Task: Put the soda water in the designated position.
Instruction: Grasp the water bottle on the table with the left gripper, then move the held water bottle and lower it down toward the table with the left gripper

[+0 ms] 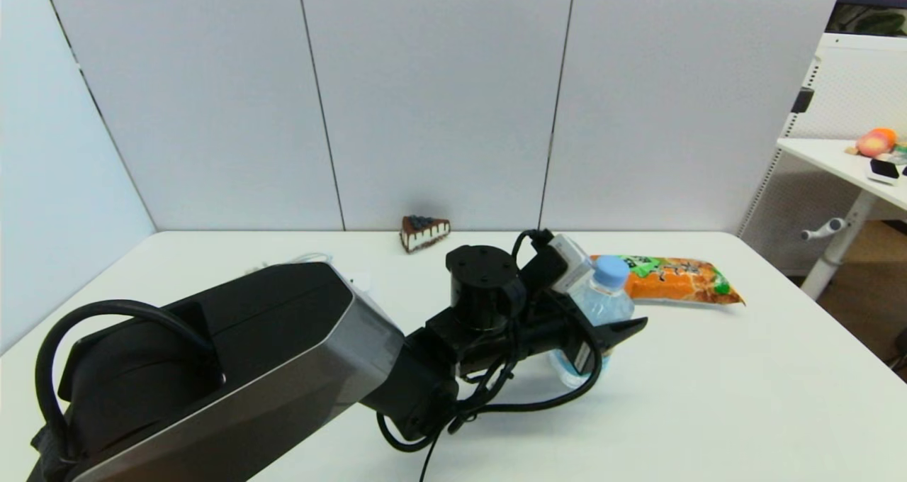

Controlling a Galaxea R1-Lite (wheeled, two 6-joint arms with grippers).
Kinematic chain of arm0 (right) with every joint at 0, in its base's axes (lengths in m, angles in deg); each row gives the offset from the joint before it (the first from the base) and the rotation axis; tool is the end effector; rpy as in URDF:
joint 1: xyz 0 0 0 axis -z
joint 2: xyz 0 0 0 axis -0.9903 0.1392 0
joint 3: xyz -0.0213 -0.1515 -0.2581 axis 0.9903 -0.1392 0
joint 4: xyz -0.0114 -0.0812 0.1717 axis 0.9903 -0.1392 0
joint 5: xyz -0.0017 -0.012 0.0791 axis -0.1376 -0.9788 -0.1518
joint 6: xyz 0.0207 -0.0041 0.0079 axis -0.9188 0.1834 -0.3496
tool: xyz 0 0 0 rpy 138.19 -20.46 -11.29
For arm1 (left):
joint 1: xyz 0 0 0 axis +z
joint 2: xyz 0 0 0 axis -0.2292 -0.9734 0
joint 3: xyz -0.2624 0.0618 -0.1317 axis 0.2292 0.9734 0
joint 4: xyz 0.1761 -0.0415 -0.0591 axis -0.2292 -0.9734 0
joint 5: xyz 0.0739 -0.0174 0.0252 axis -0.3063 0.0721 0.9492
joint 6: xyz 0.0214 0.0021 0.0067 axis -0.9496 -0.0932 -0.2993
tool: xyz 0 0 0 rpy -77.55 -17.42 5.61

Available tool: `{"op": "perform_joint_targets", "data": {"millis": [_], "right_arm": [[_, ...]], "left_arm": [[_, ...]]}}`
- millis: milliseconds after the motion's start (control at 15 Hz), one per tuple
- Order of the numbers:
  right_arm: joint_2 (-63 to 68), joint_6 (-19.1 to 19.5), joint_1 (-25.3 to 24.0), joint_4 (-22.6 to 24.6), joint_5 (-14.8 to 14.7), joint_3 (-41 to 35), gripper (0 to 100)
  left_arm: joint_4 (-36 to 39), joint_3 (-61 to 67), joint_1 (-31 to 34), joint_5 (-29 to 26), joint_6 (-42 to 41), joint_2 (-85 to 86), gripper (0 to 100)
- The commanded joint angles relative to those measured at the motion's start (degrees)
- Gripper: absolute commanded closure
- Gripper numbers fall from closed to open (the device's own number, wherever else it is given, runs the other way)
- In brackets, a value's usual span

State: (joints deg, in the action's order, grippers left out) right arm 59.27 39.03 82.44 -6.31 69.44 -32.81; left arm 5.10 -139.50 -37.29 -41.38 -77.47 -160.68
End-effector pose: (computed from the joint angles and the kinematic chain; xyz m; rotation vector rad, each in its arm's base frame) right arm -0.0229 0.0003 0.0759 -0.0029 -0.0060 -0.0050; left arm 0.2846 -0.3599 0.0970 0.0762 -0.1060 -1.2874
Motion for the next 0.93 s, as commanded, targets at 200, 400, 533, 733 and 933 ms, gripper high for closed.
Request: {"op": "perform_joint_targets", "data": {"millis": [200, 400, 533, 733, 933], "right_arm": [[0.0, 0.0, 0.0, 0.0, 0.0, 0.0, 0], [0.0, 0.0, 0.0, 0.0, 0.0, 0.0, 0], [0.0, 0.0, 0.0, 0.0, 0.0, 0.0, 0], [0.0, 0.0, 0.0, 0.0, 0.0, 0.0, 0], [0.0, 0.0, 0.0, 0.0, 0.0, 0.0, 0]], "left_arm": [[0.4, -0.1, 0.0, -0.1, 0.0, 0.2, 100], [0.3, -0.2, 0.1, 0.0, 0.0, 1.8, 100], [0.1, -0.2, 1.1, 0.7, -0.2, 3.6, 100], [-0.1, 0.6, 4.1, 0.9, -0.4, 6.3, 100], [-0.6, 3.9, 10.5, 0.9, -0.3, 9.6, 100]]}}
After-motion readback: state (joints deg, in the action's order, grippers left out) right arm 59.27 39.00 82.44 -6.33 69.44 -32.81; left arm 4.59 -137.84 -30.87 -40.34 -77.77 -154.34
